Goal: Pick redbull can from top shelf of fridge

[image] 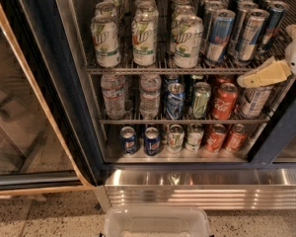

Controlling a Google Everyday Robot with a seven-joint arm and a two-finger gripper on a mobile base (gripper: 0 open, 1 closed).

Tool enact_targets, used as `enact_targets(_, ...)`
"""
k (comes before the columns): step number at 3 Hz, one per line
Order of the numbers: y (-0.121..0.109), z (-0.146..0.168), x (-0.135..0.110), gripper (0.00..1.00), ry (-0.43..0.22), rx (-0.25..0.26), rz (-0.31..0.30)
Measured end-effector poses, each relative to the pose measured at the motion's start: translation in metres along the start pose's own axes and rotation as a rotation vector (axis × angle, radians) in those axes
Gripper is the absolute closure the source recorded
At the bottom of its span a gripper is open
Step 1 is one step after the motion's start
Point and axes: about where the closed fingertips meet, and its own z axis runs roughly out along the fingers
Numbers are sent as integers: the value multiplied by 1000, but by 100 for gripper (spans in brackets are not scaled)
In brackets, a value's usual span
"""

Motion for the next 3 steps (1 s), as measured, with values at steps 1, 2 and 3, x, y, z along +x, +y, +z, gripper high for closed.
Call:
enact_targets(1, -22, 3, -3, 0, -51, 72, 7)
enact_targets(2, -49, -1, -11, 0, -77, 154, 8)
enact_targets(3, -56, 4, -19, 0, -79, 172, -7)
